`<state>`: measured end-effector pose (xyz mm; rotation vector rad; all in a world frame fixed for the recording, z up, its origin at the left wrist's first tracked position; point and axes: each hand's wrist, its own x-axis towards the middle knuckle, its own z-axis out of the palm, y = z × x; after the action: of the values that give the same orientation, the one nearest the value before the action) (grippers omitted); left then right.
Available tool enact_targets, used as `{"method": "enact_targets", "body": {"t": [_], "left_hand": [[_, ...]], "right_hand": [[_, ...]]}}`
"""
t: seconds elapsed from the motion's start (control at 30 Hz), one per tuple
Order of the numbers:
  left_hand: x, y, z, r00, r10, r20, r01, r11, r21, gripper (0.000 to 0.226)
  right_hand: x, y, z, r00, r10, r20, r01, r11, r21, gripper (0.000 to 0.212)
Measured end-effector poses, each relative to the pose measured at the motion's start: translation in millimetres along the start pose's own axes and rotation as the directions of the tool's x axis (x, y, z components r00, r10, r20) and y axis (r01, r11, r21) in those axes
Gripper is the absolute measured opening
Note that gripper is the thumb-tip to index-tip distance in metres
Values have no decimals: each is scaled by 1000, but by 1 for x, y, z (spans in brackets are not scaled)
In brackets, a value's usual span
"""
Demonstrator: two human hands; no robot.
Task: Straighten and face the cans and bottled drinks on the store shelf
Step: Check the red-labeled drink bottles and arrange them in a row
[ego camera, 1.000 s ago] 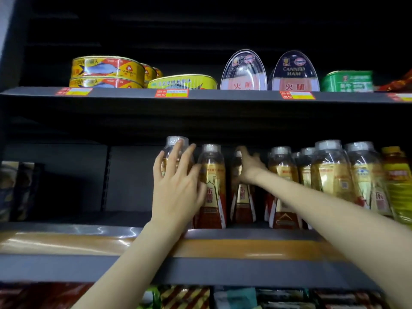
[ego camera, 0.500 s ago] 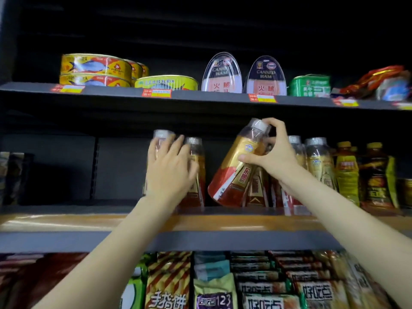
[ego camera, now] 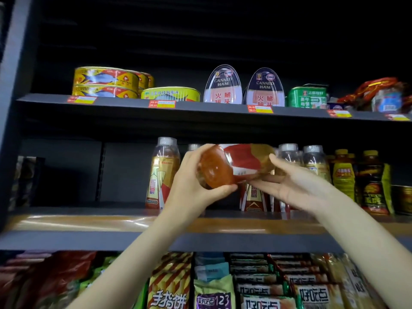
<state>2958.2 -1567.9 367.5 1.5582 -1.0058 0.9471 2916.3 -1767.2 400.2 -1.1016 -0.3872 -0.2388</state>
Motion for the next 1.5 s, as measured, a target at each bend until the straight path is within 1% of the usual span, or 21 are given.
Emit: {"method": "enact_targets", "body": {"t": [0.07, 0.2, 0.23, 0.3, 0.37, 0.43, 0.47, 0.5, 0.57, 0.6, 0.67, 0.73, 0.77, 0.83, 0.87, 0.93, 1.07, 1.2, 1.3, 1.4, 1.5], "left_hand": [[4, 2, -6, 991, 86, 107, -96, 991, 90, 80], [7, 10, -5, 963, 127, 238, -156, 982, 104, 81], [7, 11, -3, 964, 94, 247, -113, 992, 63, 81], [3, 13, 1, 962, -48, 271, 74, 994, -86, 80], [0, 15, 3, 933, -217, 288, 302, 906, -295, 78], [0, 14, 5, 894, -333, 300, 438, 790, -429, 74], [-1, 13, 6, 892, -344, 293, 443, 797, -411, 71], [-2, 12, 7, 912, -316, 262, 392, 860, -328, 65], [-6, 12, 8, 970, -177, 166, 187, 981, -47, 56], [-8, 11, 8, 988, -89, 129, 80, 994, 78, 59], [-11, 6, 9, 993, 55, 109, -82, 960, 267, 66], [-15, -2, 10, 980, 142, 136, -183, 914, 361, 69], [-15, -6, 9, 979, 132, 153, -180, 915, 362, 68], [-13, -11, 7, 981, 11, 194, -63, 963, 261, 54], [-10, -14, 6, 973, -47, 226, 1, 979, 203, 45], [-5, -21, 5, 970, -76, 230, 38, 986, 165, 35], [-1, -25, 9, 980, -51, 192, 18, 985, 169, 40], [0, -27, 12, 981, -60, 185, 23, 980, 196, 48], [0, -27, 13, 977, -70, 199, 19, 969, 248, 49], [-1, -31, 10, 978, -20, 208, -73, 901, 428, 38], [-1, -40, 1, 985, 24, 171, -124, 787, 605, 36]], "right_hand": [[-3, -2, -3, 995, 98, 7, -99, 995, 8, 46], [-3, 5, -1, 992, 74, -98, -67, 995, 73, 49], [-2, 6, -1, 991, 43, -125, -31, 995, 96, 51], [0, 4, -3, 985, -53, -163, 70, 993, 98, 61], [1, 2, -4, 972, -159, -170, 167, 985, 31, 74], [-2, 1, -2, 959, -250, -132, 246, 968, -45, 85], [-3, 0, -3, 958, -272, -89, 266, 962, -67, 92], [-4, -2, -5, 962, -270, -39, 267, 961, -79, 95], [-7, -10, -9, 979, -196, 46, 200, 976, -82, 84], [-9, -14, -10, 988, -141, 64, 146, 986, -83, 74], [-10, -14, -11, 996, -71, 52, 76, 992, -98, 60], [-10, -8, -10, 995, -97, 13, 98, 989, -110, 64], [-10, -6, -9, 990, -141, -3, 140, 982, -130, 69], [-10, -2, -6, 966, -259, 6, 254, 942, -219, 72], [-11, -2, -5, 948, -318, 31, 313, 908, -280, 73], [-11, -1, -2, 911, -402, 95, 406, 828, -387, 75], [-9, 0, 0, 847, -477, 235, 528, 703, -476, 76], [-5, 1, -1, 831, -470, 296, 555, 675, -486, 80], [-2, 1, -3, 830, -487, 273, 554, 659, -508, 80], [4, -3, -1, 815, -534, 225, 554, 604, -573, 80], [10, -11, 2, 748, -625, 225, 557, 405, -725, 84]]}}
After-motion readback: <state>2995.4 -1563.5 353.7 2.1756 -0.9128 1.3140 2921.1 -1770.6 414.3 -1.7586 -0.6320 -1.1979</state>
